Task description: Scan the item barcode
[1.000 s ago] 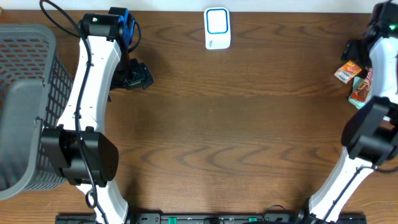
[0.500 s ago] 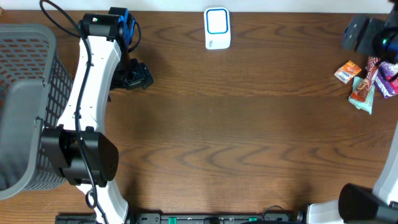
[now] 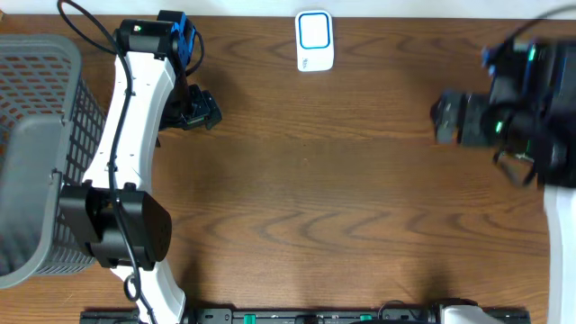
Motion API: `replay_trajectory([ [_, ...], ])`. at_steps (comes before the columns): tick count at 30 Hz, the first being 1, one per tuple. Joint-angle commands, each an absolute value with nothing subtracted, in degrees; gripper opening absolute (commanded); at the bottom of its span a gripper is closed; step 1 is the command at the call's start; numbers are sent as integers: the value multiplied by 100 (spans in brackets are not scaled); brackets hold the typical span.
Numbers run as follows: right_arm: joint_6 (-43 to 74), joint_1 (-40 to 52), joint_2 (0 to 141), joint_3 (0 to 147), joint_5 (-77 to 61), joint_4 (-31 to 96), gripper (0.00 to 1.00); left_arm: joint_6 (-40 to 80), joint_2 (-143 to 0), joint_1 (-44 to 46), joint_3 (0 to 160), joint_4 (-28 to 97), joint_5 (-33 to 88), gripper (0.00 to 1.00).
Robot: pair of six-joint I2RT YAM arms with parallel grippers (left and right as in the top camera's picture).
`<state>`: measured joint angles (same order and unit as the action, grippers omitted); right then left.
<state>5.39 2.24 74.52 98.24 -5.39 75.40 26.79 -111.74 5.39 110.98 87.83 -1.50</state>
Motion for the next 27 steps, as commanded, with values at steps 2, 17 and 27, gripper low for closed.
replay_trajectory([
  [2,467,515,6099,8412,-440,6945,99,2689,-11220,521,11069,8796,-202,98],
  [17,467,534,3787,6641,-443,6969,99,2687,-11220,521,11069,8796,-202,98],
  [27,464,534,3785,6639,-443,7577,99,2689,-11220,521,11069,8796,-202,98],
])
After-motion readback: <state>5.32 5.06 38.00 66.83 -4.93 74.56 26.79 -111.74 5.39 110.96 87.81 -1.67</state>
